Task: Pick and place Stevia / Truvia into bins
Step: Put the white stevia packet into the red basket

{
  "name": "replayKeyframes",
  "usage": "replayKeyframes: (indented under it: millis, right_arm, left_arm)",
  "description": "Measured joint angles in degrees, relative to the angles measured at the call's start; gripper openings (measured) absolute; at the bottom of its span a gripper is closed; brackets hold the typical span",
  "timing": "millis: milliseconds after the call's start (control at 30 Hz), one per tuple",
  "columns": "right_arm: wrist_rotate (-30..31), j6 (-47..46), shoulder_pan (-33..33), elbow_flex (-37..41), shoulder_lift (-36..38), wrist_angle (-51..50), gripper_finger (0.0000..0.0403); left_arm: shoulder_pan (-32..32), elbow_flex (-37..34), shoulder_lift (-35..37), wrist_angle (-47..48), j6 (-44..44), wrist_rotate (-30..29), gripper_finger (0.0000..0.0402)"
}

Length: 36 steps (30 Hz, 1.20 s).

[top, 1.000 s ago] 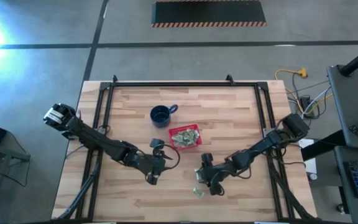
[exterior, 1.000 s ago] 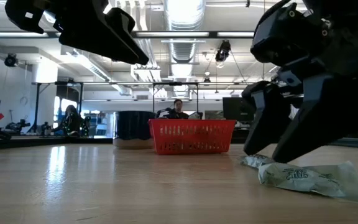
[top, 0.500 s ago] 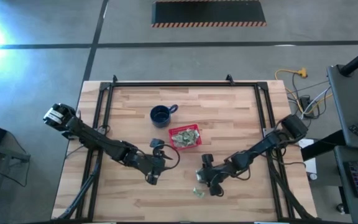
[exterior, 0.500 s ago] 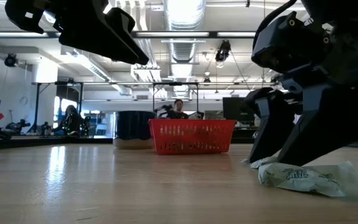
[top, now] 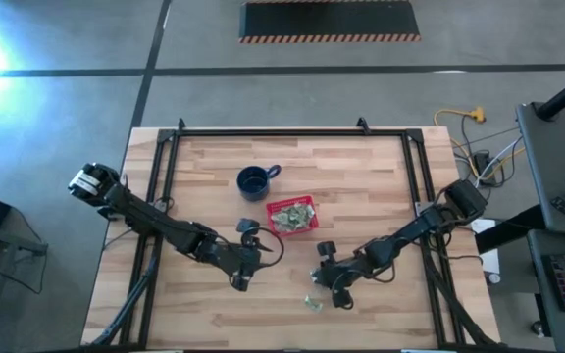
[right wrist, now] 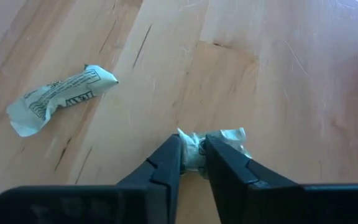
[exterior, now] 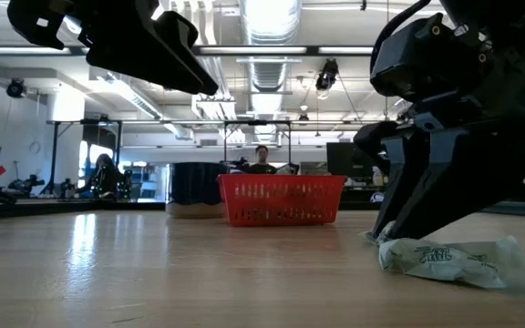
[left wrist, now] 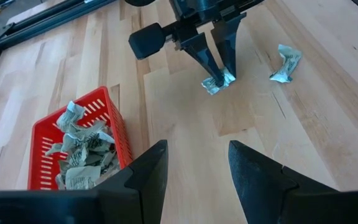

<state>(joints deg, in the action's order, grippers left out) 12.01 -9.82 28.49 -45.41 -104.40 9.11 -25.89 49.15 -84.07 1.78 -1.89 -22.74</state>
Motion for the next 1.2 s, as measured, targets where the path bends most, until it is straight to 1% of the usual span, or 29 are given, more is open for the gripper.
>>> replayKeyframes:
  millis: [200, 300, 433, 500, 633, 667, 767, 867, 1067, 1200]
  right_arm:
    - [-0.02, 2.09, 0.00, -0.02, 0.25, 0.18, 0.0038]
    - [0.00, 4.18, 0.00, -0.04, 1.57, 0.30, 0.0033]
    - [0.72, 8.19, 0.00, -0.07, 5.15, 0.49, 0.0033]
    - [4.58, 11.85, 0.00, -0.13, 7.28, 0.80, 0.0033]
    - [16.96, 20.79, -1.04, -0.13, 10.47, 3.09, 0.0033]
    - [18.55, 22.56, -1.85, -0.13, 11.02, 3.81, 0.0033]
    - [19.06, 25.86, -5.44, -0.14, 12.48, 5.70, 0.0033]
    - [19.08, 25.07, -9.92, -0.17, 13.36, 6.22, 0.0033]
    - [19.05, 19.39, -17.47, -0.15, 12.96, 5.71, 0.0033]
    - [15.86, 15.34, -20.18, -0.05, 11.72, 5.21, 0.0034]
  left_arm:
    - [0.00, 0.01, 0.00, -0.01, 0.00, 0.00, 0.0154]
    - [0.00, 0.02, 0.00, -0.02, 0.00, 0.00, 0.0154]
    - [0.00, 0.09, 0.00, -0.02, 0.00, 0.00, 0.0154]
    - [0.00, 0.09, 0.00, -0.04, -0.01, 0.00, 0.0154]
    - [0.00, 0.09, 0.00, -0.06, 0.00, -0.01, 0.0154]
    - [0.00, 0.09, 0.00, -0.05, 0.00, -0.02, 0.0154]
    - [0.00, 0.09, 0.00, -0.07, 0.00, -0.01, 0.0154]
    - [0.00, 0.09, 0.00, -0.06, 0.00, -0.01, 0.0154]
    - [0.00, 0.09, 0.00, -0.04, -0.01, -0.01, 0.0154]
    - [0.00, 0.09, 0.00, -0.02, 0.00, 0.00, 0.0154]
